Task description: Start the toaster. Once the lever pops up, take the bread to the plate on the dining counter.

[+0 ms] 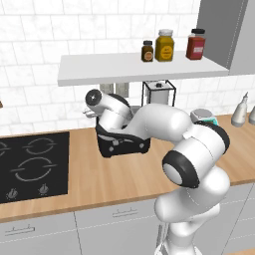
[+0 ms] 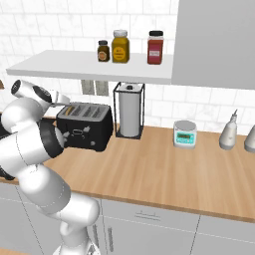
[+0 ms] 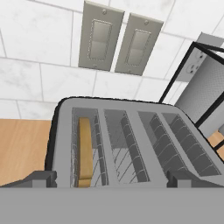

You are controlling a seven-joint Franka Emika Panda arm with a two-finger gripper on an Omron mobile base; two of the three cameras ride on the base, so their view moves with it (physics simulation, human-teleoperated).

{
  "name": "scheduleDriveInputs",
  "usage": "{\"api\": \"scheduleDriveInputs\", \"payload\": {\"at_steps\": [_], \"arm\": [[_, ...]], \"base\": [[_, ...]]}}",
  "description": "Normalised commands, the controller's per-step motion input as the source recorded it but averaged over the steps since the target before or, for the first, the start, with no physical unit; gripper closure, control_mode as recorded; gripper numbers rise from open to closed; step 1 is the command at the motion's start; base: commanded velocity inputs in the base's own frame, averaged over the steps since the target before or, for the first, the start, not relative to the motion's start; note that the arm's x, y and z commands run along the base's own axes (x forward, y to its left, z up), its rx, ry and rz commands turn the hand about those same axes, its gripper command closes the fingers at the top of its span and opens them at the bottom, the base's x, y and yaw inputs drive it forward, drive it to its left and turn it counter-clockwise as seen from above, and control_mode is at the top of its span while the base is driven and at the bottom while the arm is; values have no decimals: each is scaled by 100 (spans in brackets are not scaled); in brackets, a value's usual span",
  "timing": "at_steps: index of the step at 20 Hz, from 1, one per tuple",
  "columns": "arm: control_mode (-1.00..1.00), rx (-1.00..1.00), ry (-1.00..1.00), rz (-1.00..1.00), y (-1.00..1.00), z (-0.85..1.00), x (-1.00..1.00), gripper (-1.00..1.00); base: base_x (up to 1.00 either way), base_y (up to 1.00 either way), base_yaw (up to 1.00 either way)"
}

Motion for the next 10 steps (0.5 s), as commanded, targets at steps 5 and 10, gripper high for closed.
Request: {"api": "scheduleDriveInputs", "payload": {"at_steps": [5, 10], "arm": [[-100, 0, 0, 0, 0, 0, 0, -100], [-100, 0, 0, 0, 0, 0, 0, -100]], "base": [[0, 0, 0], [0, 0, 0]]}}
